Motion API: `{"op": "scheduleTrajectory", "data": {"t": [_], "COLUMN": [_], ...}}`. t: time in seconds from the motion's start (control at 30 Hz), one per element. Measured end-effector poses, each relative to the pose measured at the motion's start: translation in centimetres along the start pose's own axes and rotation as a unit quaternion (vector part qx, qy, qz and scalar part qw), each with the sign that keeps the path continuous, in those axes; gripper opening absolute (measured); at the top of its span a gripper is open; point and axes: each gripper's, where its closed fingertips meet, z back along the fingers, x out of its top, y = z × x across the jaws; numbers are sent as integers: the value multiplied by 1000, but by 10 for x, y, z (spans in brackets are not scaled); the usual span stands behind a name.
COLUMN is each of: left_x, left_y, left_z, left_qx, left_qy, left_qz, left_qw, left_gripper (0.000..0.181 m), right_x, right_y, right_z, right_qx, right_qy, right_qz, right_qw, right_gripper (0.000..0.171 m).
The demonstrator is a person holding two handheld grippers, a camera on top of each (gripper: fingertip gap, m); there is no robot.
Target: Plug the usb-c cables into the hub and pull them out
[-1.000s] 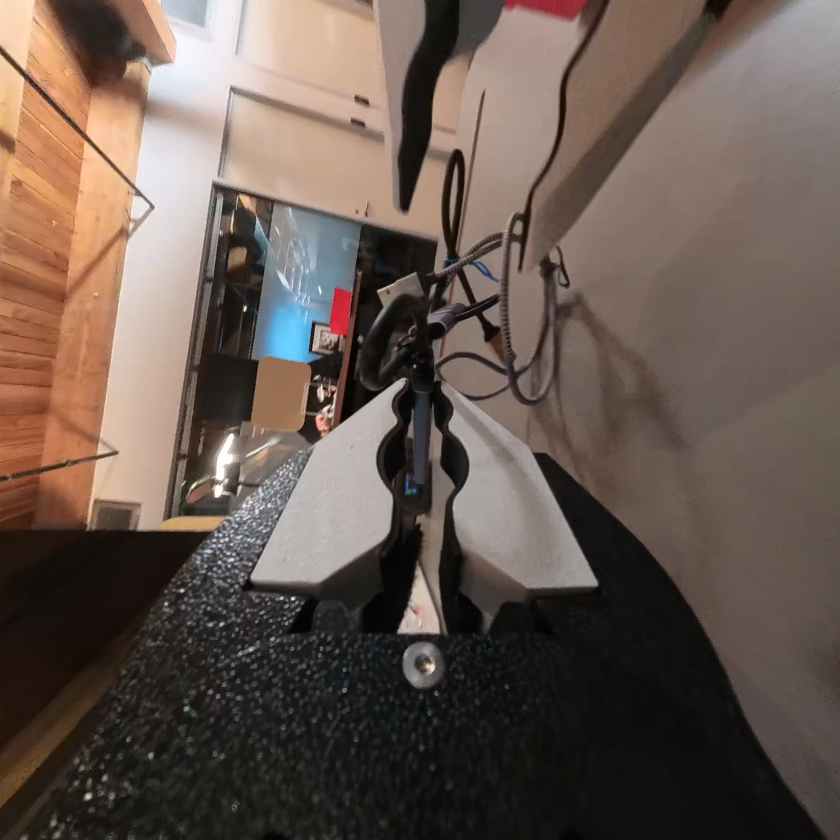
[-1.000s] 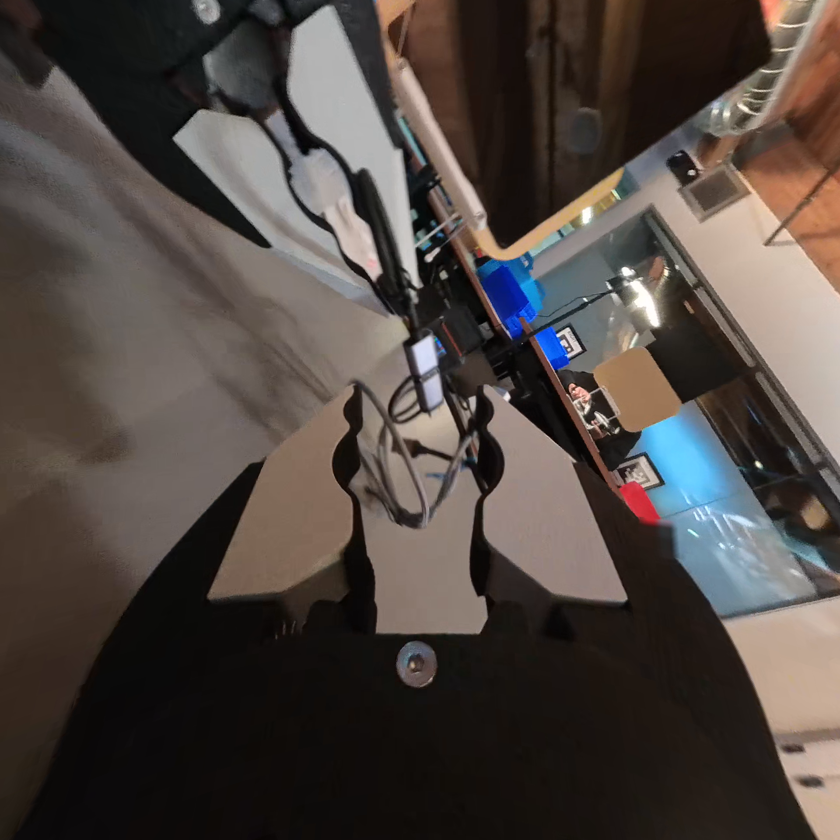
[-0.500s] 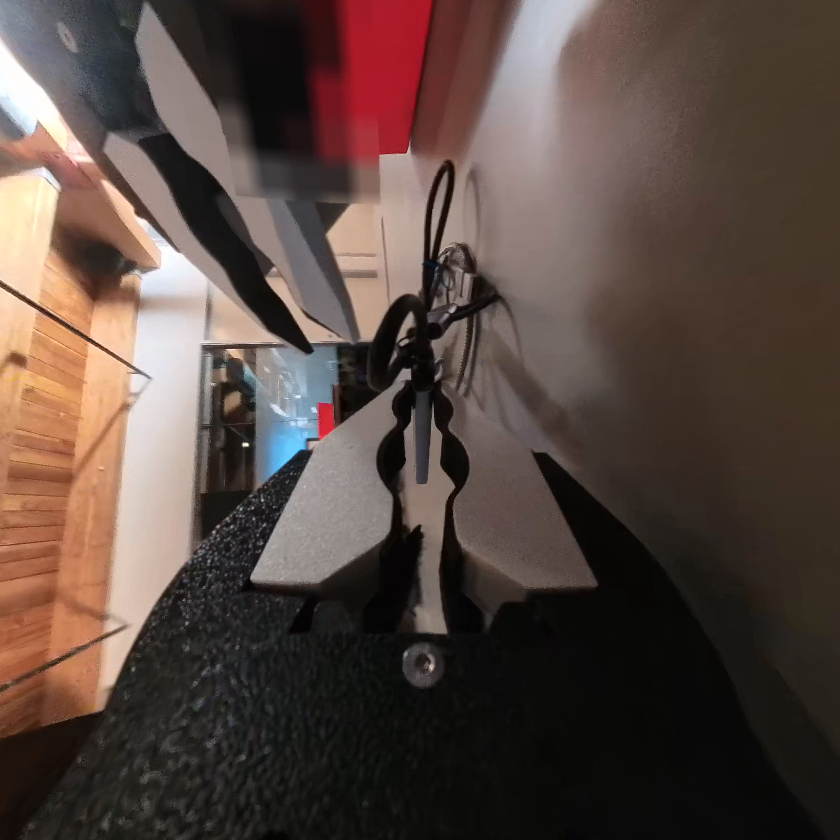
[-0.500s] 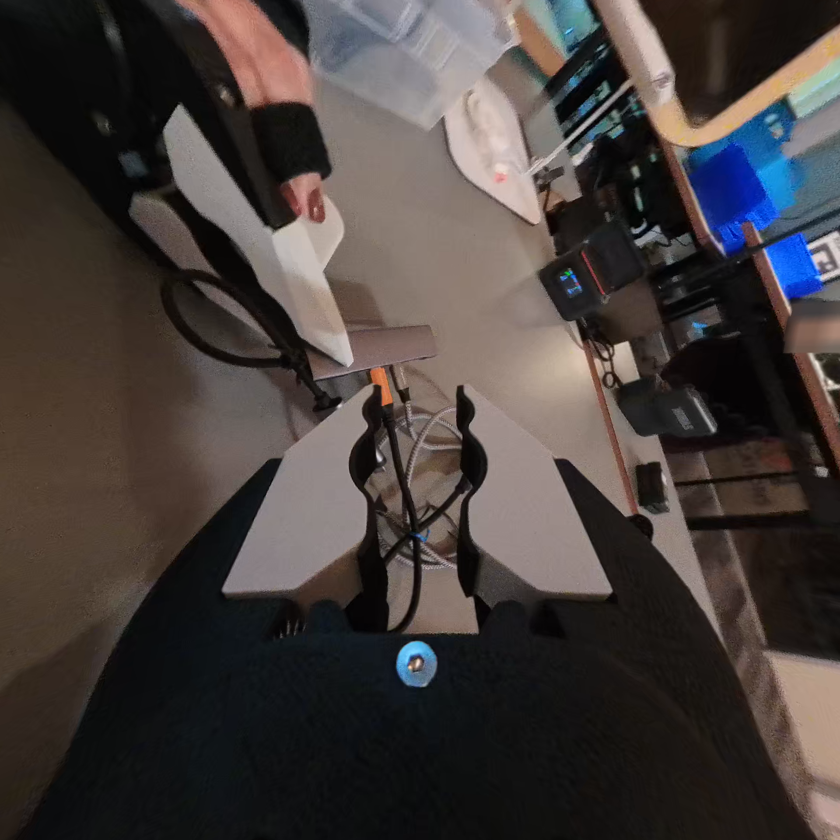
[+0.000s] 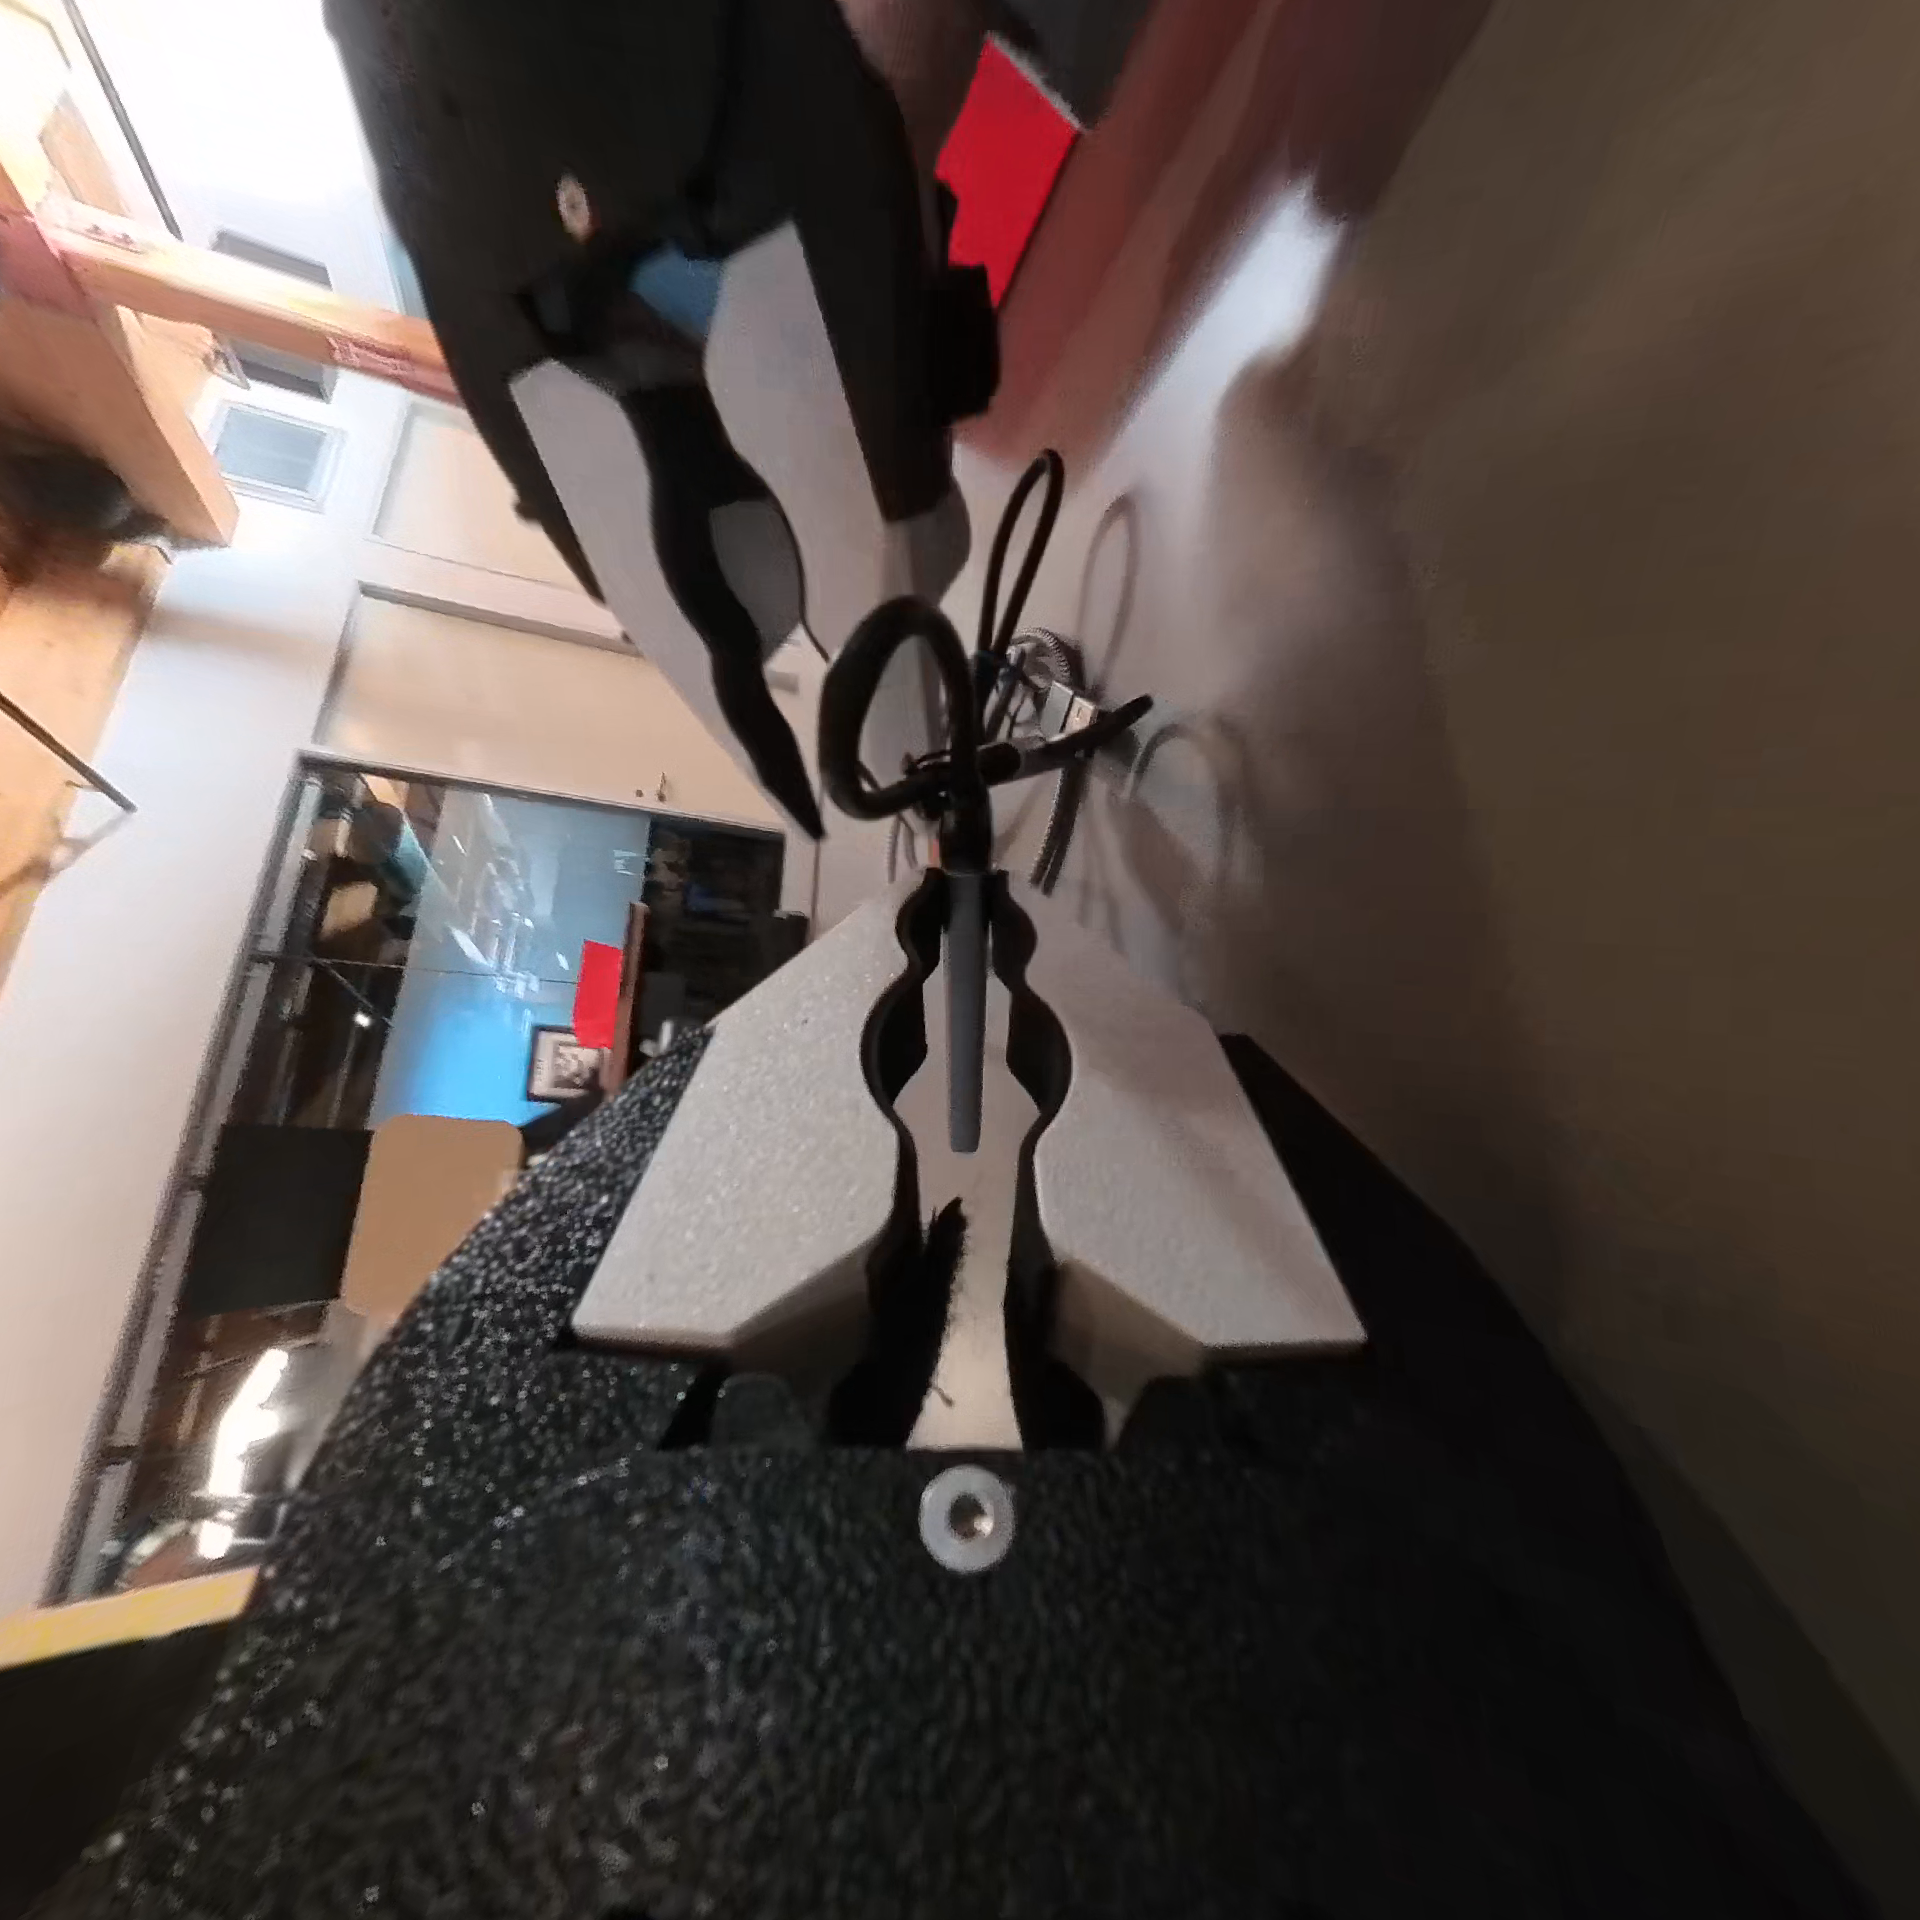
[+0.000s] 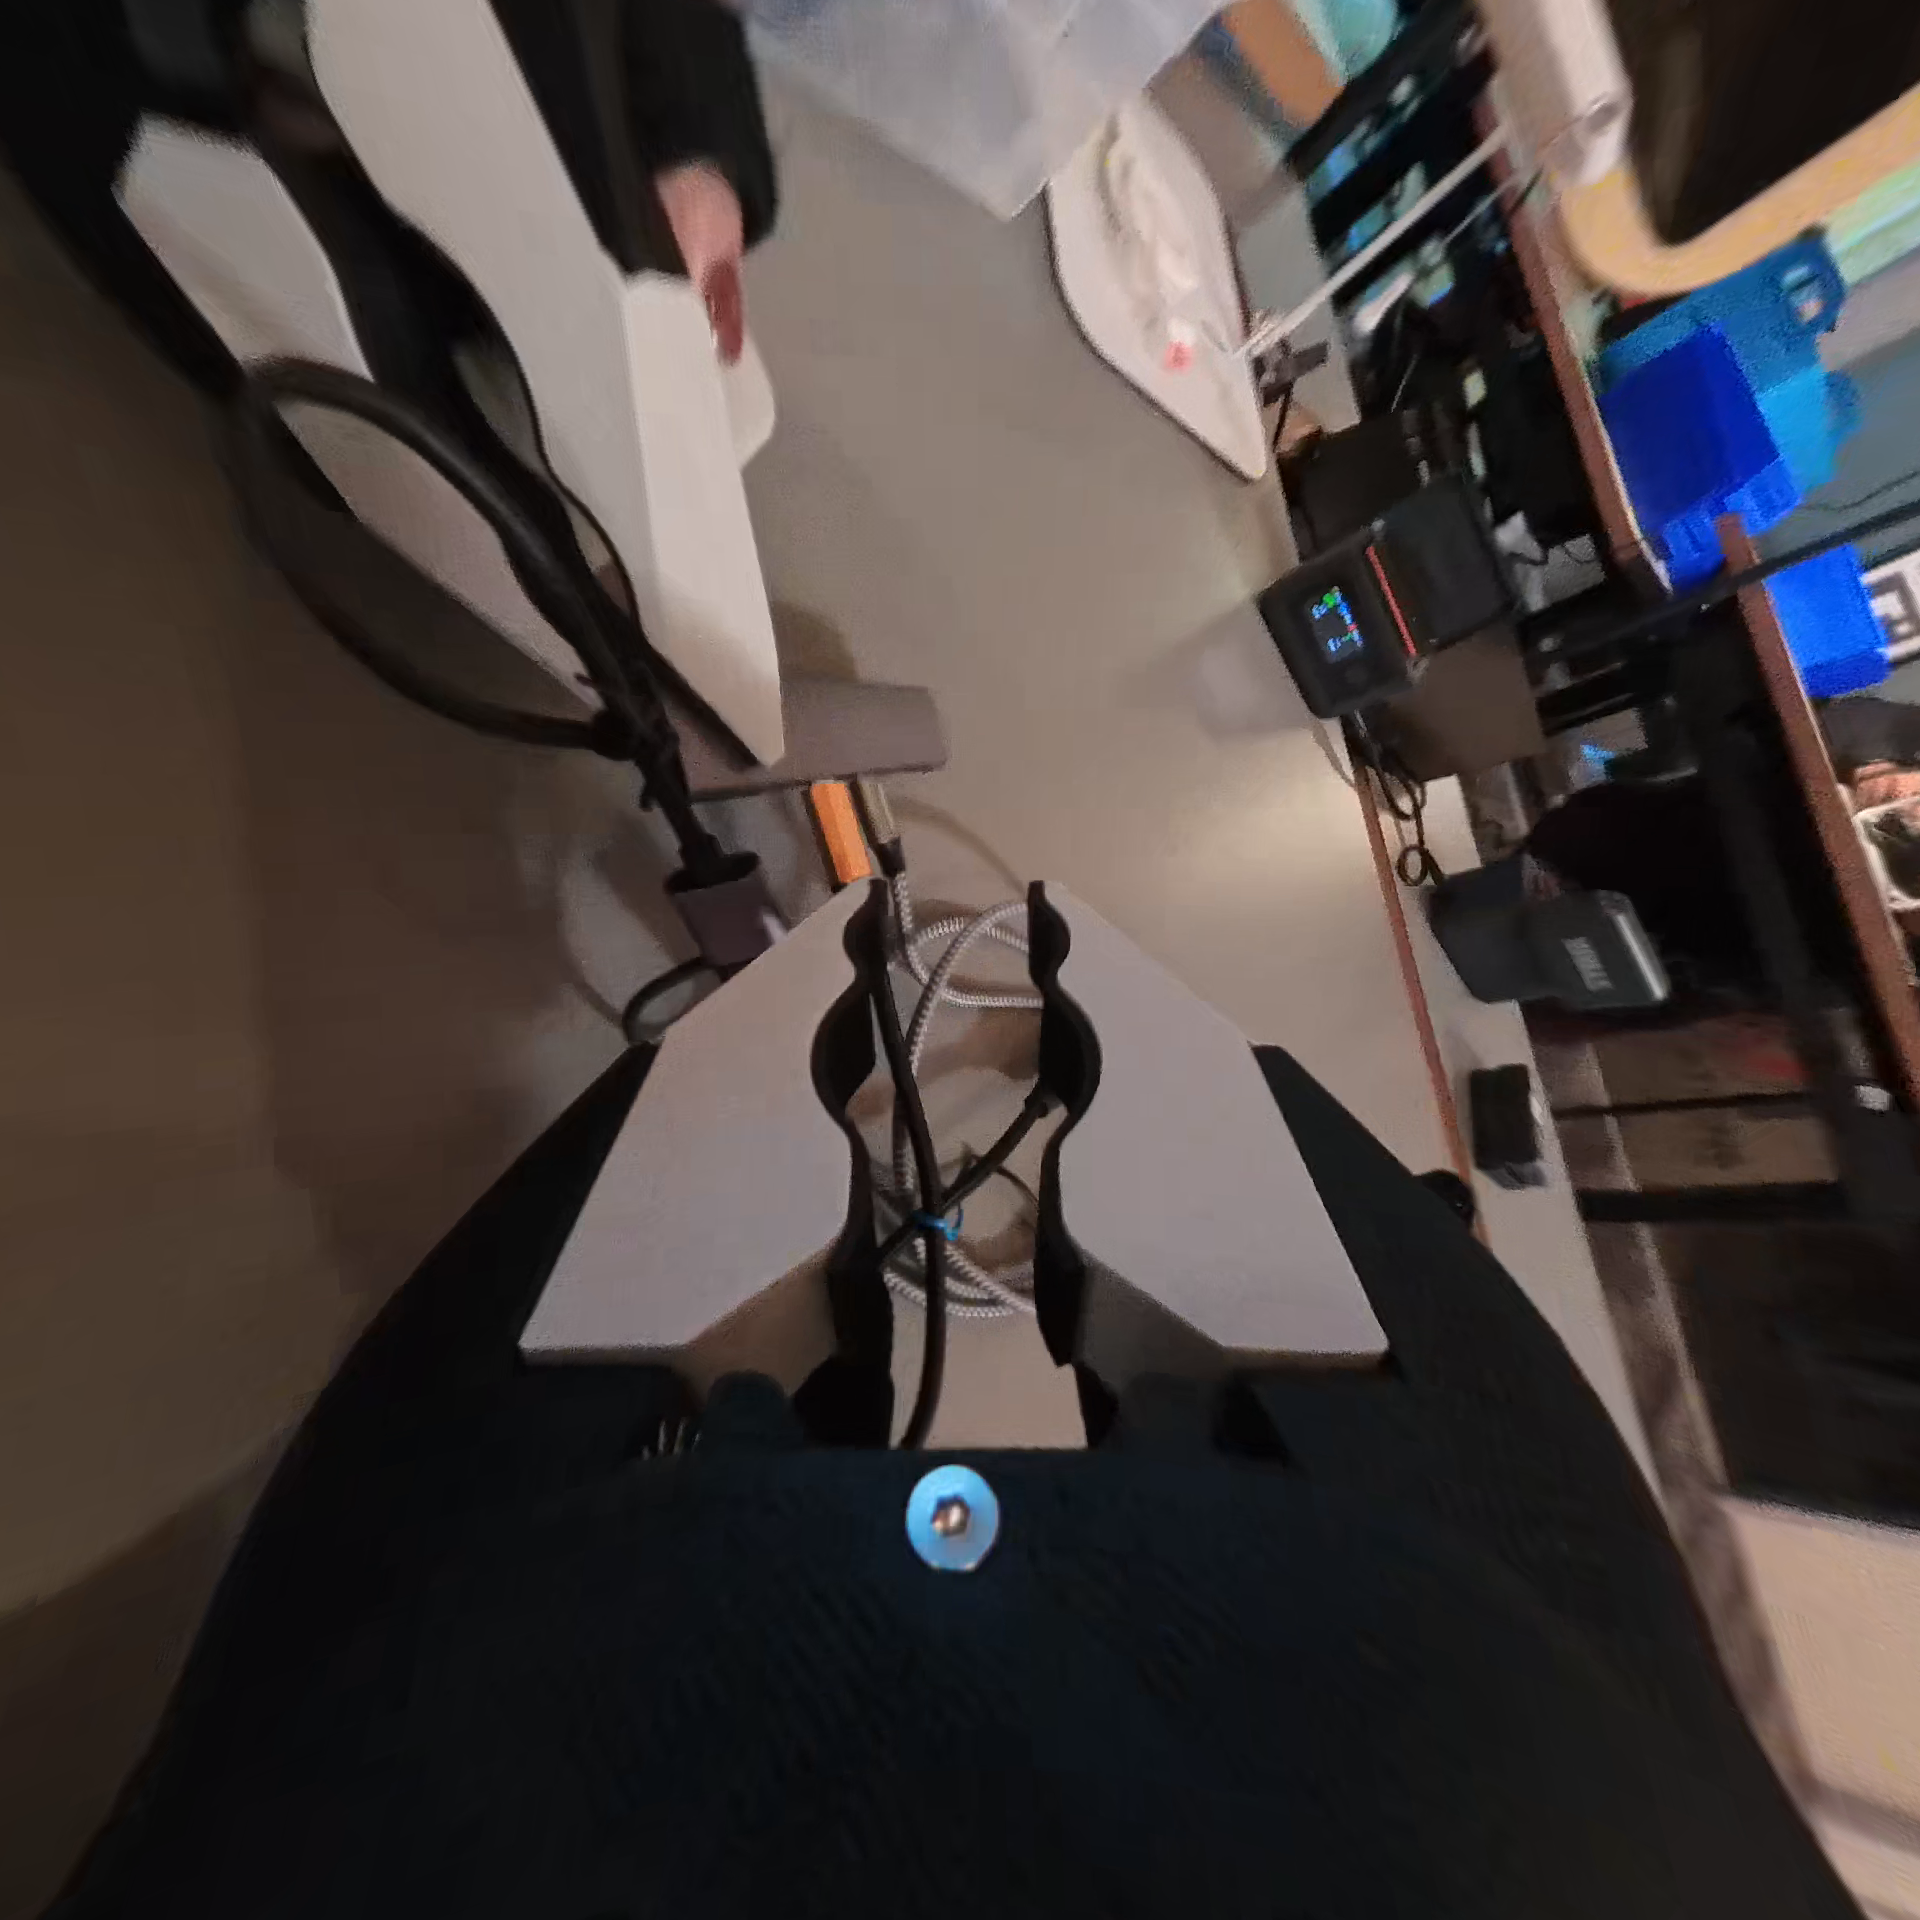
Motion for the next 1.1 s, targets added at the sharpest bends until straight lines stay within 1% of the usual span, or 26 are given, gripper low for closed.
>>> {"op": "scheduleTrajectory", "data": {"t": [0.07,0.13,0.17,0.2,0.23,0.3,0.37,0.4,0.47,0.5,0.53,0.57,0.63,0.67,0.73,0.77,0.8,0.87,0.93,0.97,1.0,1.03,1.1], "left_x": [-5,-13,-17,-20,-23,-28,-32,-33,-29,-25,-23,-24,-26,-29,-34,-35,-34,-34,-34,-35,-35,-34,-30], "left_y": [6,16,23,32,43,65,79,82,87,90,94,97,100,100,99,100,101,104,109,111,111,111,110], "left_z": [0,0,0,0,1,4,5,5,5,6,8,9,10,10,10,11,12,14,17,18,18,18,16], "left_qx": [3,9,12,17,22,30,15,1,-38,-53,-61,-61,-67,-68,-69,-70,-72,-74,-73,-70,-68,-67,-66], "left_qy": [13,24,24,18,5,-35,-72,-88,-127,-154,-179,-196,-218,-221,-223,-233,-248,-279,-315,-329,-336,-341,-341], "left_qz": [43,121,176,236,300,431,537,576,639,661,679,695,724,736,755,763,772,790,805,810,813,813,809], "left_qw": [999,992,984,971,954,901,841,813,757,733,710,689,651,636,613,599,580,541,497,481,471,467,474], "left_gripper": [7,7,7,7,7,7,7,7,7,7,8,7,6,6,7,7,6,6,7,7,6,6,6], "right_x": [6,13,16,19,23,31,41,40,28,21,21,27,32,32,26,24,26,35,41,46,49,50,53], "right_y": [-2,-8,-12,-13,-11,-5,1,-1,-7,-6,0,4,-2,-6,-10,-8,-5,-3,-5,-11,-17,-23,-26], "right_z": [12,25,32,38,40,39,34,29,14,6,1,1,5,9,9,7,4,1,-2,0,3,4,7], "right_qx": [-11,-54,-88,-104,-104,-74,-12,5,32,53,99,142,179,185,180,185,202,231,228,222,213,201,199], "right_qy": [-38,-81,-101,-116,-125,-148,-183,-185,-154,-137,-141,-161,-201,-217,-217,-211,-208,-227,-242,-266,-289,-305,-325], "right_qz": [-13,0,10,18,17,-18,-107,-163,-260,-318,-369,-419,-488,-505,-528,-545,-568,-609,-619,-623,-629,-634,-632], "right_qw": [999,995,991,988,987,986,977,969,953,937,913,882,830,815,801,790,770,724,712,702,690,682,675], "right_gripper": [27,36,35,28,25,19,19,19,28,30,32,33,33,33,34,34,39,42,44,43,36,32,25]}}
